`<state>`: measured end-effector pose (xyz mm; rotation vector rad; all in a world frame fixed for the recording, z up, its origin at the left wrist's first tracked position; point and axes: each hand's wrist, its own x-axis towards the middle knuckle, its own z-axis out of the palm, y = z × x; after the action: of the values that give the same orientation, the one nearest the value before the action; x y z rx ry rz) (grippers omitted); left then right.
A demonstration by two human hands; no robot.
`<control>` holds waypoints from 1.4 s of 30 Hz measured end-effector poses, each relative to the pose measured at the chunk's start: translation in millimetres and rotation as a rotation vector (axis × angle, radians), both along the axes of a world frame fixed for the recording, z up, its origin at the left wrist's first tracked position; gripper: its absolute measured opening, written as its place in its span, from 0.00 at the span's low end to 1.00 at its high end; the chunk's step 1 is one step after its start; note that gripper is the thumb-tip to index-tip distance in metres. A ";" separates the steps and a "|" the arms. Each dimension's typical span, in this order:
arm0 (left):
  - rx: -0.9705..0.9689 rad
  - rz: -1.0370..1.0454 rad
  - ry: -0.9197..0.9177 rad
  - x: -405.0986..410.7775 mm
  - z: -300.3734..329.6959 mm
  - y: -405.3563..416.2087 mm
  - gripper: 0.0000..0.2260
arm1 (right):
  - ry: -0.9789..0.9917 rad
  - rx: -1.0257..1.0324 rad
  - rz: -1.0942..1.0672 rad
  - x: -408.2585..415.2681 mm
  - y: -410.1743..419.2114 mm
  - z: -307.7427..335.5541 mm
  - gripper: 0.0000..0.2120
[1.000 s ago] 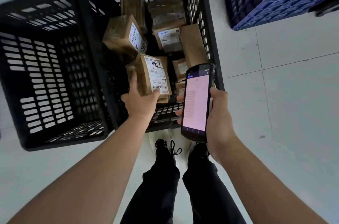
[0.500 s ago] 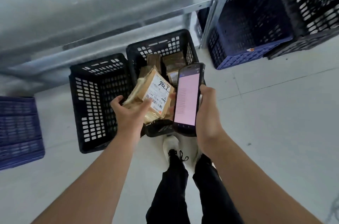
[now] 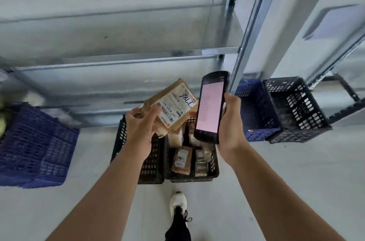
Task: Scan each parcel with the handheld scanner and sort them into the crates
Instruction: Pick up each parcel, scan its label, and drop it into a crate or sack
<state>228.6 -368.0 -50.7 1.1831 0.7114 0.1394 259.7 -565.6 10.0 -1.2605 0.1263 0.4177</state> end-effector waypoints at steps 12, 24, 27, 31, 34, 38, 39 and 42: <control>0.017 0.126 -0.281 -73.5 195.9 12.3 0.29 | -0.328 0.024 0.093 -77.1 -6.2 183.8 0.31; 0.118 -0.009 -0.449 -132.8 335.8 74.0 0.30 | -0.422 0.303 0.131 -144.1 51.1 274.2 0.27; 0.194 -0.176 -0.441 -150.1 354.7 94.5 0.25 | -0.425 0.338 0.137 -163.7 71.5 293.4 0.30; 0.294 -0.240 -0.544 -164.0 380.1 119.5 0.37 | -0.441 0.344 0.130 -181.2 90.8 309.1 0.27; 0.354 -0.229 -0.575 -170.9 399.6 135.5 0.38 | -0.449 0.352 0.111 -188.7 95.6 322.8 0.28; 0.338 -0.209 -0.664 -185.0 422.5 144.3 0.43 | -0.458 0.422 0.052 -197.1 98.3 341.7 0.34; 0.339 -0.207 -0.683 -188.5 428.0 144.0 0.44 | -0.464 0.443 0.042 -200.2 99.1 345.7 0.34; 0.335 -0.211 -0.717 -193.9 439.2 141.5 0.46 | -0.481 0.500 0.057 -207.7 99.8 347.8 0.31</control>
<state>34.7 -226.5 388.5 1.3977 -0.0735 0.4910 51.9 -465.8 357.8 -0.8393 -0.4025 0.1677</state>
